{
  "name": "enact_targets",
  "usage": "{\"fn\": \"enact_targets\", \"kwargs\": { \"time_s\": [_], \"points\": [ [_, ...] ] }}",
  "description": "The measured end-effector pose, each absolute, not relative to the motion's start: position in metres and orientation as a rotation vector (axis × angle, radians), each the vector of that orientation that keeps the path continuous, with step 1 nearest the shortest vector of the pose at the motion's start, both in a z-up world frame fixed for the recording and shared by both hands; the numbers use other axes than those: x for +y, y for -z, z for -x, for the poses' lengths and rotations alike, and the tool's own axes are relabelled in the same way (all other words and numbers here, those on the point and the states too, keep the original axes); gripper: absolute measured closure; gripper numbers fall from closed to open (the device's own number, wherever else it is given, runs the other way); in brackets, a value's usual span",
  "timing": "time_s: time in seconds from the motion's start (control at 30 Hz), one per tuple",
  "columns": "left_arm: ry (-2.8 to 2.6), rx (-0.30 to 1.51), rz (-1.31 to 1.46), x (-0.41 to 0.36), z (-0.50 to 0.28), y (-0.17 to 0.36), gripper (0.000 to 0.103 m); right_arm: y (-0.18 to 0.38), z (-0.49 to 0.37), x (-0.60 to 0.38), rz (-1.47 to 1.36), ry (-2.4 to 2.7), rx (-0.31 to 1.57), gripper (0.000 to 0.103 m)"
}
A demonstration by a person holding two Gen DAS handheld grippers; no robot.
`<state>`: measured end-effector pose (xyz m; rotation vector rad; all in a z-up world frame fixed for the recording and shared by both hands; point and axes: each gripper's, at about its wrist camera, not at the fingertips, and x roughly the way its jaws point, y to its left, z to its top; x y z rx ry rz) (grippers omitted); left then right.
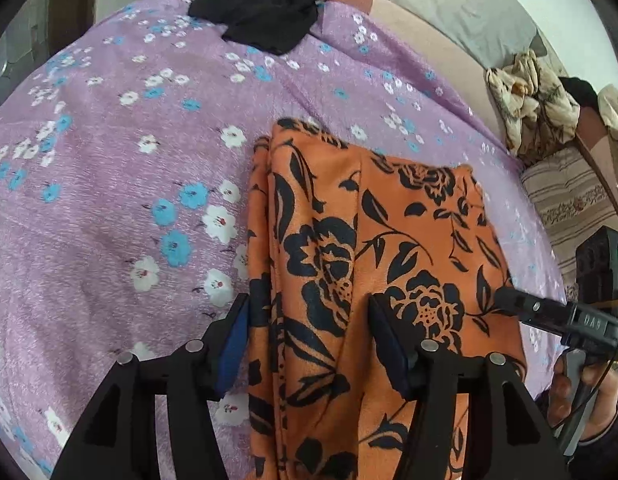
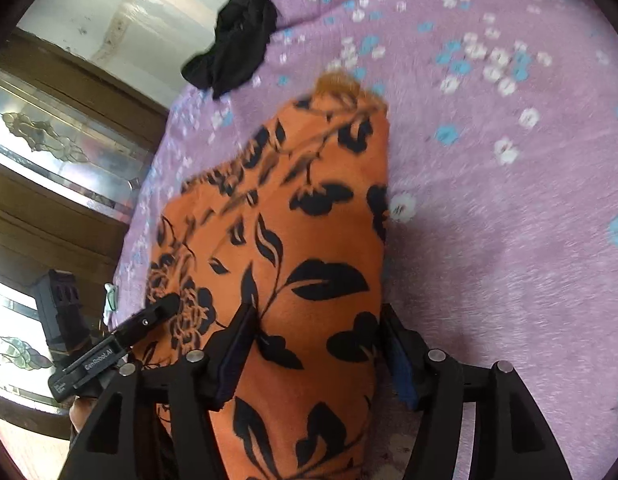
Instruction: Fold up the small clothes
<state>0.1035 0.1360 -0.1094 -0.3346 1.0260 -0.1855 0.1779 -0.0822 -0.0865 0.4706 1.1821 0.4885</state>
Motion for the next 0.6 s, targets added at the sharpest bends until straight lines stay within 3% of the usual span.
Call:
{"fn": "enact_targets", "kwargs": {
  "time_s": [0.2, 0.23, 0.27, 0.3, 0.4, 0.43, 0.47, 0.57, 0.6],
  "points": [
    [0.185, 0.993, 0.228, 0.127, -0.082, 0.101, 0.043, 0.108, -0.217, -0.096, -0.648, -0.479, 1.200, 0.037],
    [0.171, 1.015, 0.203, 0.125, -0.081, 0.106, 0.043, 0.114, -0.222, -0.093, -0.665, -0.501, 1.208, 0.041],
    [0.165, 1.030, 0.185, 0.124, -0.079, 0.112, 0.042, 0.115, -0.226, -0.087, -0.648, -0.519, 1.210, 0.063],
    [0.163, 1.027, 0.183, 0.124, -0.079, 0.112, 0.042, 0.111, -0.225, -0.080, -0.603, -0.510, 1.203, 0.070],
    [0.163, 1.026, 0.182, 0.125, -0.081, 0.115, 0.040, 0.094, -0.216, -0.064, -0.409, -0.440, 1.146, 0.073],
    [0.160, 1.030, 0.182, 0.125, -0.083, 0.116, 0.040, 0.097, -0.214, -0.063, -0.394, -0.425, 1.148, 0.072],
    [0.156, 1.026, 0.177, 0.124, -0.084, 0.115, 0.040, 0.101, -0.212, -0.067, -0.432, -0.428, 1.148, 0.064],
    [0.153, 1.018, 0.169, 0.125, -0.085, 0.116, 0.040, 0.098, -0.199, -0.087, -0.570, -0.434, 1.177, 0.034],
    [0.153, 1.014, 0.166, 0.125, -0.085, 0.115, 0.040, 0.092, -0.189, -0.092, -0.574, -0.445, 1.157, 0.034]
  ]
}}
